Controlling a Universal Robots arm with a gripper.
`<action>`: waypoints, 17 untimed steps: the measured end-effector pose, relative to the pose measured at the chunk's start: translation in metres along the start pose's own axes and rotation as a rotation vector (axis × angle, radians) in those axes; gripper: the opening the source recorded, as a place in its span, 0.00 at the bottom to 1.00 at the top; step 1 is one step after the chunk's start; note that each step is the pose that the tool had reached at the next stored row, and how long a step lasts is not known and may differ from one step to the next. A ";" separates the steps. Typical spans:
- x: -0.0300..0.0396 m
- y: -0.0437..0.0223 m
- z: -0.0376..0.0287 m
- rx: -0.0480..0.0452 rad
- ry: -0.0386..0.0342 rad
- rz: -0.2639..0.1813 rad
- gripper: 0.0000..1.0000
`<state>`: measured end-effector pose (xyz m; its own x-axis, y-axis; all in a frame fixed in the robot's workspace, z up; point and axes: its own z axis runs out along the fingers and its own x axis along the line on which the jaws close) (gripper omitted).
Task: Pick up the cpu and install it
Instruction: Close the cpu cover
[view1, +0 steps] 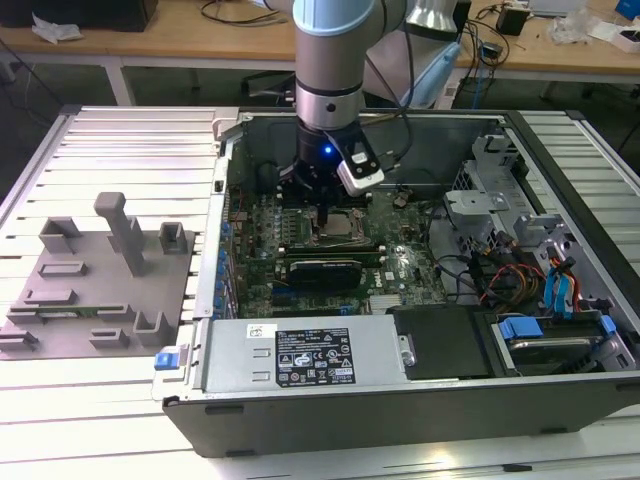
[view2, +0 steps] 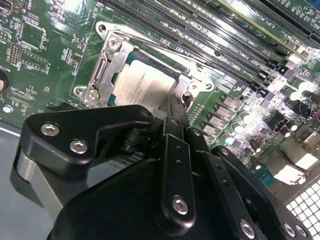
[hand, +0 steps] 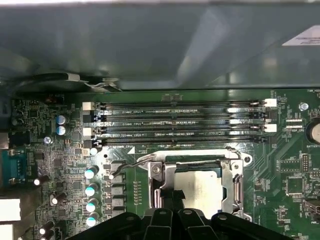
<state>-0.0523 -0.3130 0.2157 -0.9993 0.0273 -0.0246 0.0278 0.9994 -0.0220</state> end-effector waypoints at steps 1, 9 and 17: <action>0.0009 -0.0005 0.0009 0.0001 0.0000 0.000 0.11; 0.0060 -0.0004 0.0071 -0.0002 -0.0001 -0.005 0.11; 0.0095 -0.0006 0.0095 -0.0002 -0.0002 -0.012 0.11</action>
<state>-0.0616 -0.3135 0.2060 -0.9996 0.0154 -0.0245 0.0159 0.9996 -0.0221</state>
